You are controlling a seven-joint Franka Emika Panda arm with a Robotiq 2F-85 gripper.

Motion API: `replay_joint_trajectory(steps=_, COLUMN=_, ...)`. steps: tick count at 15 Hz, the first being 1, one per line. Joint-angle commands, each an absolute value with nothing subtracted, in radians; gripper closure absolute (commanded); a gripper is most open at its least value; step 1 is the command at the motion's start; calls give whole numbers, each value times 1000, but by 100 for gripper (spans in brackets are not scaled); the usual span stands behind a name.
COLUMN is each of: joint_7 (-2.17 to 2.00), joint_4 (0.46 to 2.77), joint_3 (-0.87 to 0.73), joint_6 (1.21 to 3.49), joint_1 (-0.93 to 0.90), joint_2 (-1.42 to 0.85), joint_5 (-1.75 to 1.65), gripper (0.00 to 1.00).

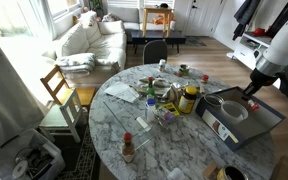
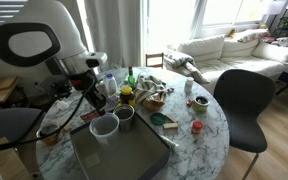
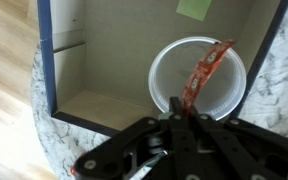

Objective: Pick up the red ketchup sachet from the table and put it in the silver cup, pick up the red ketchup sachet from the table and put it in the clear cup, pick up the silver cup and put it in the clear cup, pick up both the silver and clear cup and put them in the clear storage container

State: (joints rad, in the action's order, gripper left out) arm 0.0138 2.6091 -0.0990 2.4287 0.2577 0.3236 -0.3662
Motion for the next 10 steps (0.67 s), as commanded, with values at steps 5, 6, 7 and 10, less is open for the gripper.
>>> replay_joint_trajectory(steps=5, joint_7=-27, joint_4=2629, joint_3=-108, joint_6=2550, joint_1=256, joint_2=282, joint_5=-381, gripper=65)
replay_joint_trajectory(steps=6, joint_7=-32, joint_4=2628, joint_3=-105, joint_6=2559, joint_1=258, joint_2=280, joint_5=-384, gripper=60)
replay_joint_trajectory(steps=7, joint_7=-37, joint_4=2628, joint_3=-103, joint_6=2566, joint_1=258, joint_2=279, joint_5=-384, gripper=53)
replay_joint_trajectory(steps=10, joint_7=-65, joint_4=2624, joint_3=-82, joint_6=2572, joint_1=242, joint_2=288, joint_5=-374, gripper=29)
